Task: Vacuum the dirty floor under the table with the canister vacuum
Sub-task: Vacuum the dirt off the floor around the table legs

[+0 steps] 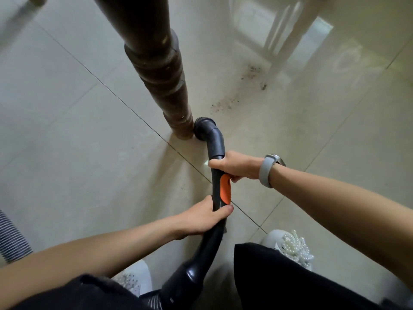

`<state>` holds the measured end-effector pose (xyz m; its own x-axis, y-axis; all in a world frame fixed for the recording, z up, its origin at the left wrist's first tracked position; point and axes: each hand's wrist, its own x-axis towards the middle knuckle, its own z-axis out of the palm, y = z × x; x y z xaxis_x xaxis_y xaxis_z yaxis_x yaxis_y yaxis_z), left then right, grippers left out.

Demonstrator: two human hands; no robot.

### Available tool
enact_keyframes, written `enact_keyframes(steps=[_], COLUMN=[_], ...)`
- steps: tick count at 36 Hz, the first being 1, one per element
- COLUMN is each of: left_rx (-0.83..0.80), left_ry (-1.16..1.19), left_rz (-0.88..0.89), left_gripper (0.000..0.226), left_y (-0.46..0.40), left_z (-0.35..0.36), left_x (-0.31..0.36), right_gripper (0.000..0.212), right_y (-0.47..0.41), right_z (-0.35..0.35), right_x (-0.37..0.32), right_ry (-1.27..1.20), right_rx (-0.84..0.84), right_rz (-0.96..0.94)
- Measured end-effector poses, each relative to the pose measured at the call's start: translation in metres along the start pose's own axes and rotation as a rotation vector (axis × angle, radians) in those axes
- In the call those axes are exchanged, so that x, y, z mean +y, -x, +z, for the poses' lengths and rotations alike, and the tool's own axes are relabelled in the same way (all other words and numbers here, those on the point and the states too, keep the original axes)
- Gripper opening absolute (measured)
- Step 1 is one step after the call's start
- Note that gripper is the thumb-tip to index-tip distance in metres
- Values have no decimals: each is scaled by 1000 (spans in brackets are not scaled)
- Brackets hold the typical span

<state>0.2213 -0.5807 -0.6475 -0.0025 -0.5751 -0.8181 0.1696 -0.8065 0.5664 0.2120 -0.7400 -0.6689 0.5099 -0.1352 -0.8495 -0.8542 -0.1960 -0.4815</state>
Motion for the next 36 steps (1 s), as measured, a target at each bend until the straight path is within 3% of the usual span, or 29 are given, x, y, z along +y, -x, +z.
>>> enact_keyframes(steps=[5, 10, 13, 17, 22, 25, 28, 32, 36], left_rx=[117, 61, 96, 129, -24, -11, 183, 502, 494], left_ry=[84, 32, -128, -386, -359, -389, -578, -1031, -1134], left_rz=[23, 14, -62, -38, -46, -76, -37, 33, -46], left_gripper=[28, 21, 24, 21, 17, 28, 39, 51, 48], left_y=[1, 9, 20, 46, 64, 67, 66, 55, 58], left_z=[-2, -12, -30, -72, -106, -110, -104, -93, -114], left_x=[2, -5, -27, -46, -56, -61, -58, -57, -71], right_gripper=[23, 23, 28, 30, 33, 29, 30, 36, 46], right_y=[5, 10, 10, 6, -5, -5, -2, 3, 7], right_z=[5, 21, 46, 58, 56, 65, 73, 86, 89], right_x=[-6, -6, 3, 1, -12, -15, -23, -33, -27], right_ry=[-36, -154, -335, -558, -909, -876, -860, -780, -431], right_rx=[28, 18, -19, -96, 9, 59, 47, -115, -285], right_rz=[18, 62, 91, 82, 109, 159, 217, 344, 258])
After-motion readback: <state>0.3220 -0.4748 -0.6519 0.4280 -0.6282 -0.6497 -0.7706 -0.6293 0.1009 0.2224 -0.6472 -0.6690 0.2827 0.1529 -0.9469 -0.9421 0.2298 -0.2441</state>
